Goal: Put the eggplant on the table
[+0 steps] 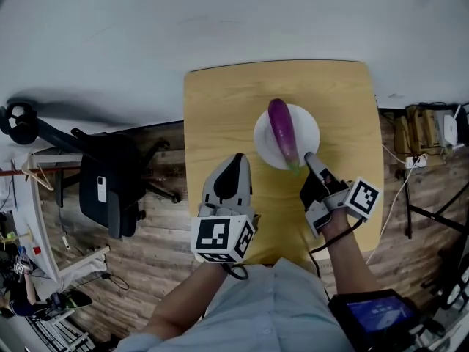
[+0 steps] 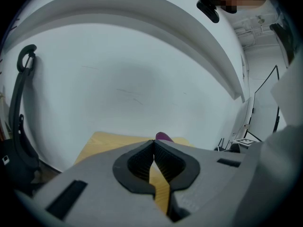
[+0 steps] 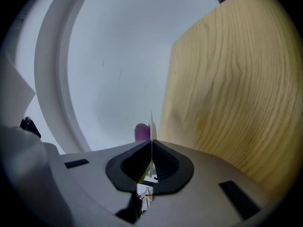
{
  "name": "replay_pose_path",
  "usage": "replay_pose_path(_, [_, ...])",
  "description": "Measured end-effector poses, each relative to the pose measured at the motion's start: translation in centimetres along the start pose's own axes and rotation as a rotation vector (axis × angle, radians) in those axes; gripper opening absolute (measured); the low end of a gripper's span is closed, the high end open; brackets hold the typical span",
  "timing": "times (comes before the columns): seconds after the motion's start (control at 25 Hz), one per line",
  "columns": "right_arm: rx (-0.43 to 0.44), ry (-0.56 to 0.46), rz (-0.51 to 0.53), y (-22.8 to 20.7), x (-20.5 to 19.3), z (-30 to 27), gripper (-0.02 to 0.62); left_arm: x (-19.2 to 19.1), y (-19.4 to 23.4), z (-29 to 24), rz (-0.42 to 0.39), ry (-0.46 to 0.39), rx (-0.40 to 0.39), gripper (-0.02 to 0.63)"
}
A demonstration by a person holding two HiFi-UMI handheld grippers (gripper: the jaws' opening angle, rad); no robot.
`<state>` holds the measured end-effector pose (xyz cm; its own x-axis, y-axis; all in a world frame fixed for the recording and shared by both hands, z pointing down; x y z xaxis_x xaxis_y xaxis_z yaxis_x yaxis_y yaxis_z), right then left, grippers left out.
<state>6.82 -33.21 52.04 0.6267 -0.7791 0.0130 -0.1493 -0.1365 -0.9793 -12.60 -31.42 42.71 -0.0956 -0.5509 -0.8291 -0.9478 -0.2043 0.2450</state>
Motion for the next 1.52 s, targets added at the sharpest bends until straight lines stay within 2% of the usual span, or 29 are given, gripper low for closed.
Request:
replay_pose_path(0.56, [-0.062, 0.004, 0.007, -3.3, -0.2, -2.0, 0.006, -1.5, 2.6, -1.5, -0.006, 0.049, 0.003, 0.006])
replay_pose_path(1.16, [-0.105, -0.002, -0.001, -5.8, -0.1, -1.8, 0.006, -3.0, 3.2, -2.1, 0.018, 0.081, 0.018, 0.006])
replay_pose_path(1.52, [-0.126, 0.006, -0.021, -6.5, -0.1, -1.9, 0.006, -3.2, 2.0, -2.7, 0.009, 0.094, 0.005, 0.006])
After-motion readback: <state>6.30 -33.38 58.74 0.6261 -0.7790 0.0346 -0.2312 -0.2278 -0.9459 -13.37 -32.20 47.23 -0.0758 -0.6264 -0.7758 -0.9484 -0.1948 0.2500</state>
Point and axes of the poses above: the fingertips, and each gripper's own axes: z backward along the fingers, y to its left, x out of its top, the point moved 4 cm from there along z, backward along the fingers, and after that the axes turned 9 degrees about y, right-handed, at the moved point
